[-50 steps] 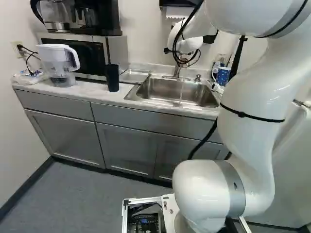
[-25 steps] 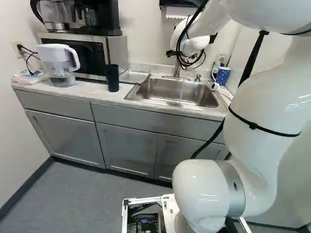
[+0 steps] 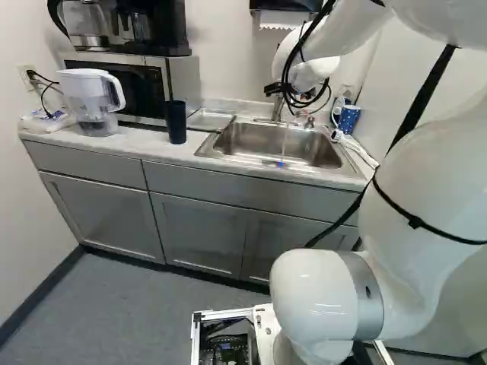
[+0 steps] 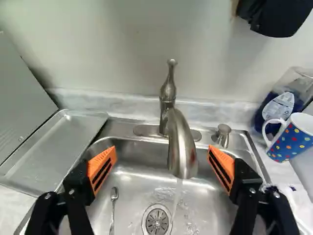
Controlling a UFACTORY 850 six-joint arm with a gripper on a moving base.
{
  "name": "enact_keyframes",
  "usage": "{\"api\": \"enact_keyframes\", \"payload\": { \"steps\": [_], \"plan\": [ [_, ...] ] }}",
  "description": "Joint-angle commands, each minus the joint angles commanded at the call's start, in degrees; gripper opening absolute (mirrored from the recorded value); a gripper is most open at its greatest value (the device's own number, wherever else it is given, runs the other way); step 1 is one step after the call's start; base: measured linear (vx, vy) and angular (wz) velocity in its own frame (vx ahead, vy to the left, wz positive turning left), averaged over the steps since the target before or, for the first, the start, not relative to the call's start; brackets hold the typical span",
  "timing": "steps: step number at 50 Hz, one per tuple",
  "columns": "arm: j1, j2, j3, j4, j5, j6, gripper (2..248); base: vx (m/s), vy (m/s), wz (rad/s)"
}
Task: Rinse the cup and place it in the tray
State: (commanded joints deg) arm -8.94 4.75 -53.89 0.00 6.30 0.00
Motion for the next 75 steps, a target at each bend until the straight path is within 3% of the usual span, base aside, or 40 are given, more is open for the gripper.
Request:
{"api": "enact_keyframes", "payload": {
  "steps": [31, 61, 75],
  "plan": [
    [-1.75, 9.08, 8.34, 0.00, -11.86, 0.00, 247, 0.000, 0.000, 0.000],
    [-1.79, 9.41, 8.63, 0.00, -27.73, 0.00, 247, 0.000, 0.000, 0.000],
    [-1.76, 9.42, 8.64, 0.00, -28.32, 0.00, 247, 0.000, 0.000, 0.000]
  ]
}}
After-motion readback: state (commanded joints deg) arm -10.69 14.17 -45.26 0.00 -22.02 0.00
